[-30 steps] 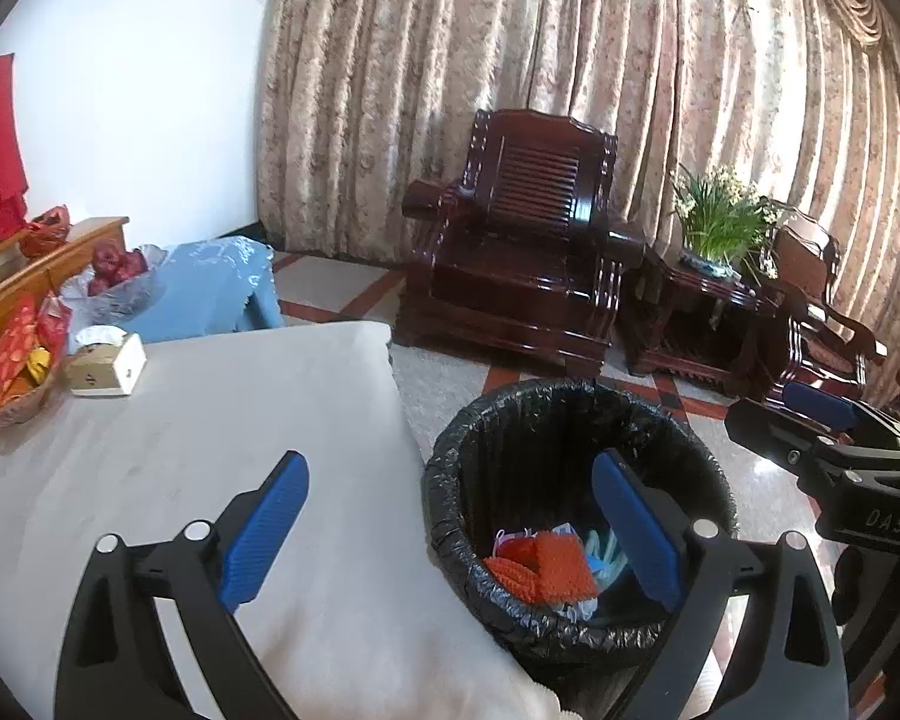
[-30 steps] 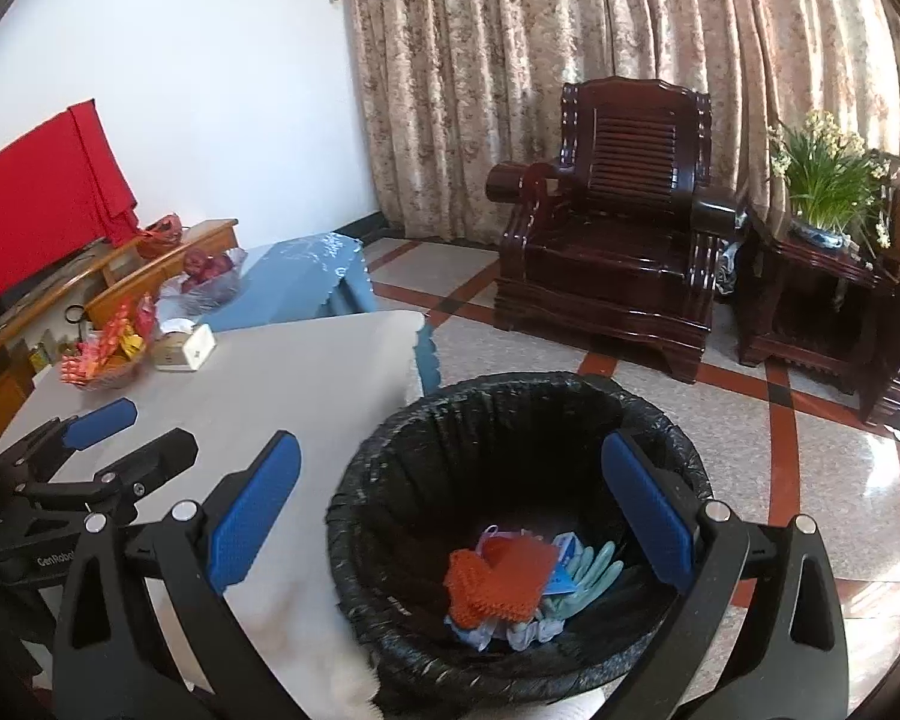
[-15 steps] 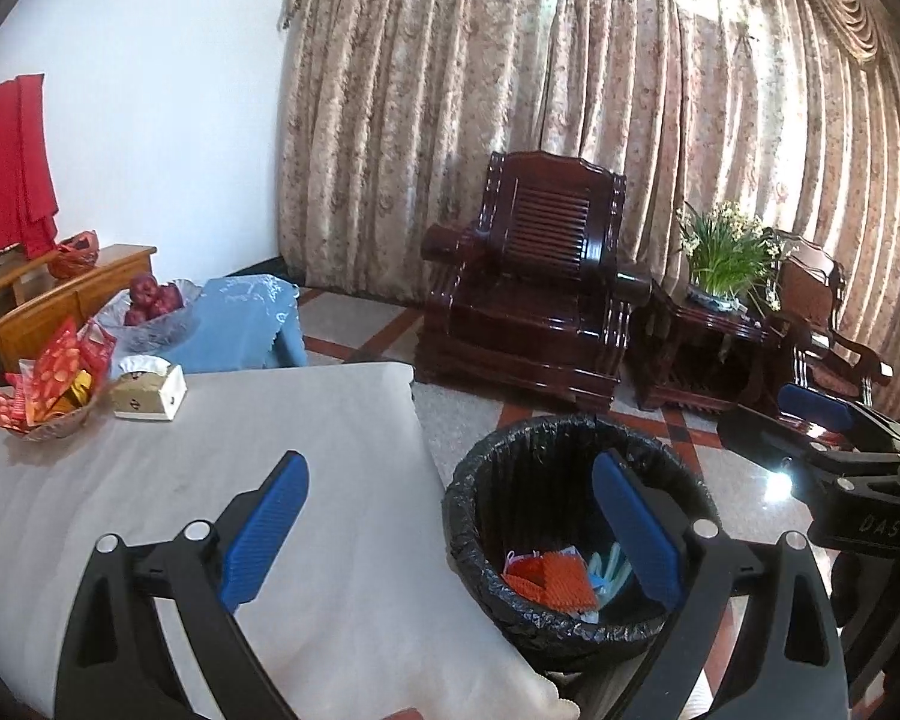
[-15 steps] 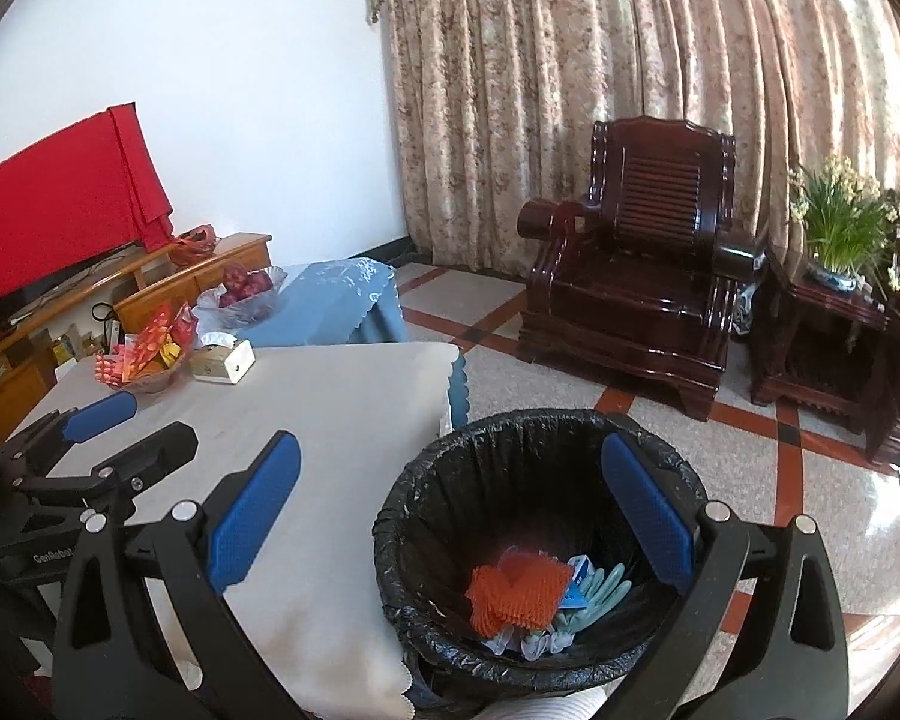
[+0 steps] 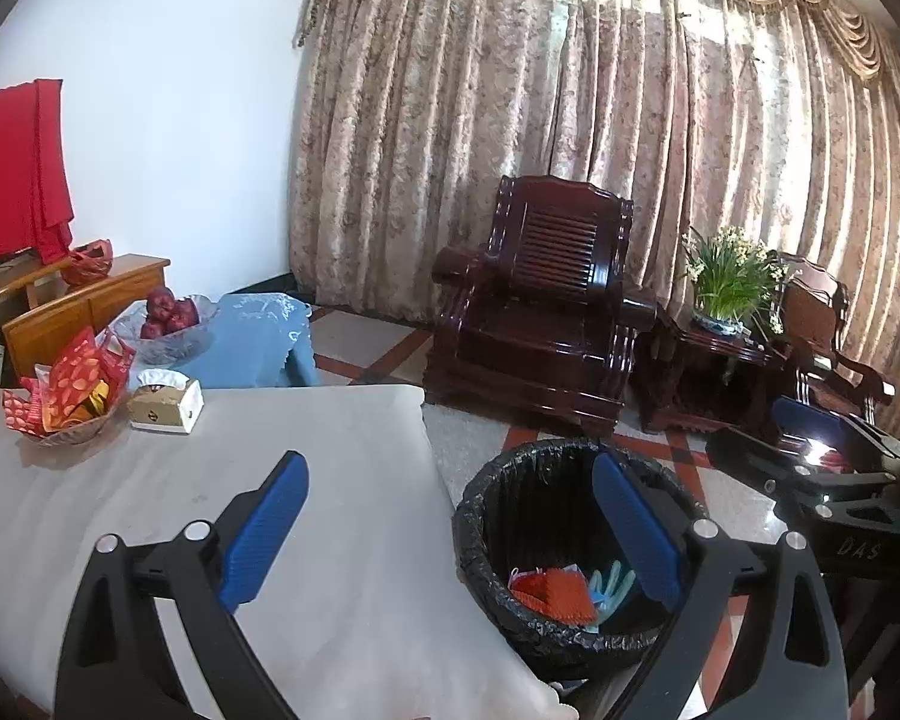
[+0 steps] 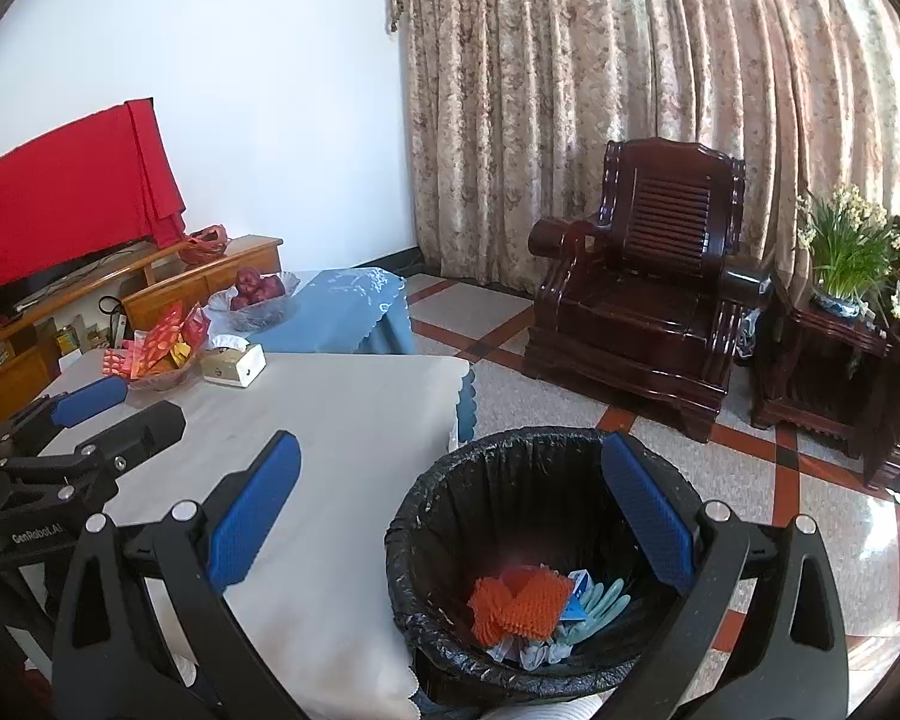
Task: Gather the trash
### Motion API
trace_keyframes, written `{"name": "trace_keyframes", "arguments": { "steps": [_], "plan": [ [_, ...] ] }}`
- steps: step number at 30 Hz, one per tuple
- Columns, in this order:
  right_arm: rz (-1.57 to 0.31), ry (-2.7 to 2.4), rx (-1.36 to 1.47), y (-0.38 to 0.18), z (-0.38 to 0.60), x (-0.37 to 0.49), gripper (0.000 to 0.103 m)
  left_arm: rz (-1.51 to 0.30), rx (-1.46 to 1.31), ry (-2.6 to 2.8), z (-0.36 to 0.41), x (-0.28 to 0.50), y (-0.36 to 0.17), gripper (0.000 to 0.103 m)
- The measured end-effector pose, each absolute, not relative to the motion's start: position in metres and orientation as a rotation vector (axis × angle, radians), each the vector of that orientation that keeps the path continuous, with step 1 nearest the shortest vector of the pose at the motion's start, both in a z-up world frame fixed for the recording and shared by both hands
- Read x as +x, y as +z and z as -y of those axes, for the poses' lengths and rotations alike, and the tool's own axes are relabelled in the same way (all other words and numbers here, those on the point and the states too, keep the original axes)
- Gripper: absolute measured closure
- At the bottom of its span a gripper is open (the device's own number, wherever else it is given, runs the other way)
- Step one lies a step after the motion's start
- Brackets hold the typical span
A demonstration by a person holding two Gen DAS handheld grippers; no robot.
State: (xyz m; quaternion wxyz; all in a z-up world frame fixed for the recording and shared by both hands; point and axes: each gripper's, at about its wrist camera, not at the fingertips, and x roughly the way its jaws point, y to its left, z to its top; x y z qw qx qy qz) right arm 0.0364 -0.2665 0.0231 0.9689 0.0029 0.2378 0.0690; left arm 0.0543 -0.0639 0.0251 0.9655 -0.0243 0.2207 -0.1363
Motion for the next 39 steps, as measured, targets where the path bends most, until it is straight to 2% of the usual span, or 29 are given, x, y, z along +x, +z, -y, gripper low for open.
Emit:
{"name": "trace_keyframes", "arguments": {
  "steps": [39],
  "plan": [
    [-0.474,0.155,-0.01,0.0262,0.2566,0.0396,0.005,-0.442,-0.042,-0.25,0.0562,0.0589,0.0295,0.009]
  ]
}}
